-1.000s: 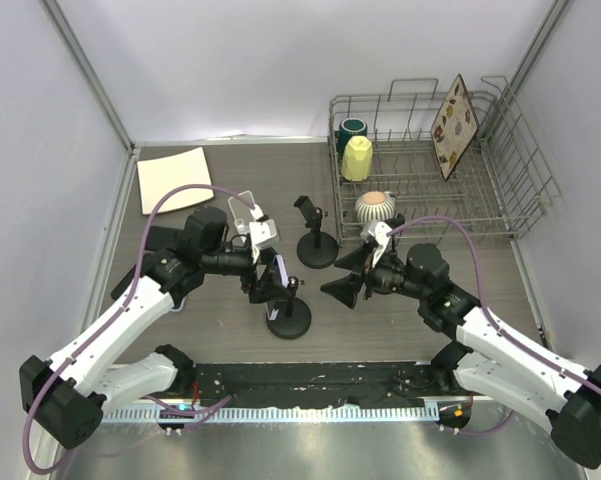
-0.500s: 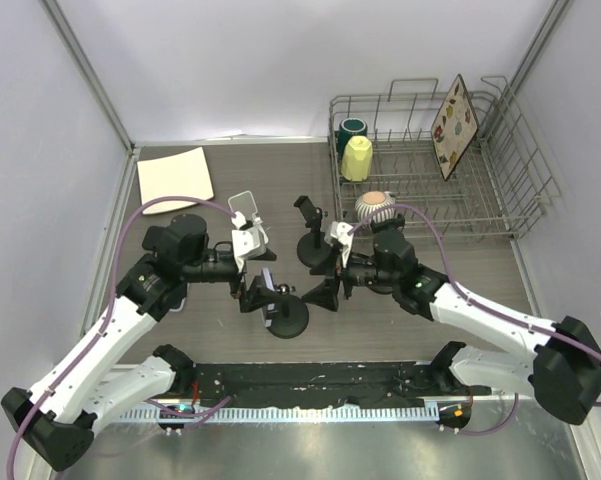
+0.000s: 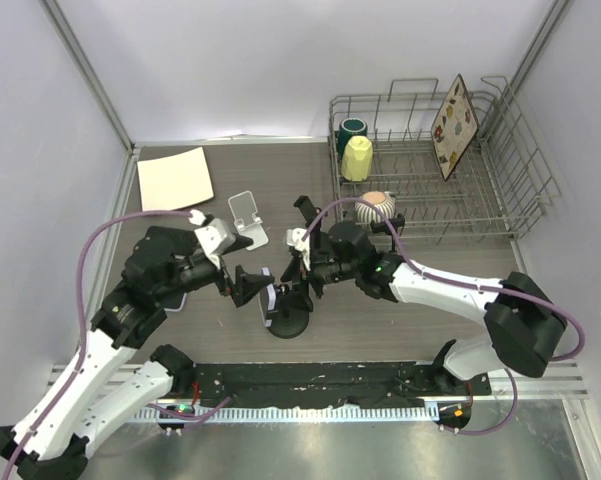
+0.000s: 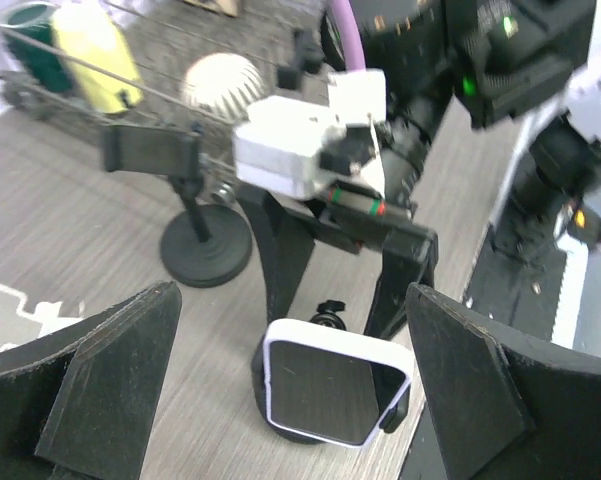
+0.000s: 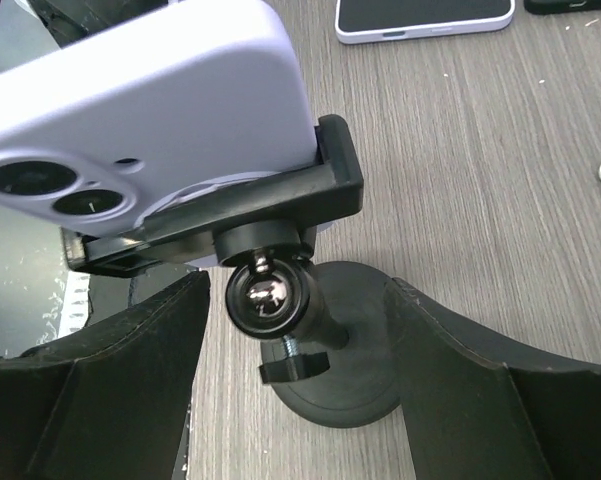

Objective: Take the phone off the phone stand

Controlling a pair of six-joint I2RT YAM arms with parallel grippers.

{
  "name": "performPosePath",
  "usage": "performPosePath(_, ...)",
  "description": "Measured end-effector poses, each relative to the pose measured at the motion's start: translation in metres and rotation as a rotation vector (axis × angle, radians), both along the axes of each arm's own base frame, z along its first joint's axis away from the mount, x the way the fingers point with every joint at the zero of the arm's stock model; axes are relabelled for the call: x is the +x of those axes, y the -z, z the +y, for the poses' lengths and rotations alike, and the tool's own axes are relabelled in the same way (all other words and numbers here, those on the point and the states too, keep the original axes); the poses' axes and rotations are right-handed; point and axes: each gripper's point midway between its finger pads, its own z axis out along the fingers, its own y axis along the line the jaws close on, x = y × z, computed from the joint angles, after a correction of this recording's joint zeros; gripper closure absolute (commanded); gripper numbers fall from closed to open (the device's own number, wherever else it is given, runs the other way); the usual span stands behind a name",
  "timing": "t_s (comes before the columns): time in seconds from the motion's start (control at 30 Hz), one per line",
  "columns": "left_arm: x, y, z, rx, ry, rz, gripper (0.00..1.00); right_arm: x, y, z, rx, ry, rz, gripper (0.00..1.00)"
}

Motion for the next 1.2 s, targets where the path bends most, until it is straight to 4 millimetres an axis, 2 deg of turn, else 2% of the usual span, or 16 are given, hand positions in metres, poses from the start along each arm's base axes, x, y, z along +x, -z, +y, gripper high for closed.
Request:
performPosePath(0.17,0.006,-0.026,0.025,-0.11,-0.196,-0.008,0.0,-0.001,0.013,0.011,-0.029,-0.039,0.008,0.38)
performPosePath(0.2,0.006,-0.032,0.031,-0.135,-0.23,-0.012,0.0,-0.001,0.016,0.013,-0.033,-0.048,0.009,0.46)
performPosePath(0.27,0.006,-0.04,0.04,-0.173,-0.285,-0.011,0.0,-0.002,0.019,0.017,-0.038,-0.063,0.008,0.55)
performPosePath(0.3,0.007,-0.042,0.043,-0.186,-0.309,-0.006,0.0,-0.005,0.021,0.019,-0.041,-0.074,0.013,0.65)
performPosePath(0.37,0.009,-0.041,0.047,-0.196,-0.343,0.012,0.0,-0.006,0.021,0.02,-0.038,-0.091,0.002,0.78)
performPosePath(0.4,0.01,-0.038,0.049,-0.193,-0.359,0.024,0.0,-0.001,0.019,0.023,-0.029,-0.081,-0.034,0.9)
performPosePath(0.47,0.012,-0.033,0.052,-0.188,-0.386,0.05,0.0,0.001,0.016,0.024,-0.025,-0.069,-0.033,0.99)
performPosePath(0.67,0.017,-0.025,0.061,-0.181,-0.454,0.09,0.0,0.01,0.018,0.021,-0.028,0.032,-0.061,0.99)
performPosePath(0.8,0.02,-0.023,0.062,-0.177,-0.471,0.101,0.0,0.033,0.02,0.013,-0.043,0.201,-0.091,0.99)
performPosePath(0.97,0.029,-0.015,0.053,-0.163,-0.478,0.165,0.0,0.065,0.019,0.003,-0.026,0.414,-0.113,0.99)
performPosePath(1.1,0.038,-0.003,0.045,-0.145,-0.487,0.23,0.0,0.079,0.018,-0.003,-0.014,0.527,-0.116,0.99)
performPosePath(1.13,0.04,-0.001,0.042,-0.147,-0.489,0.242,0.02,0.082,0.018,-0.005,-0.011,0.554,-0.116,0.98)
performPosePath(1.2,0.042,0.0,0.037,-0.151,-0.486,0.257,0.02,0.087,0.018,-0.008,-0.005,0.595,-0.114,0.9)
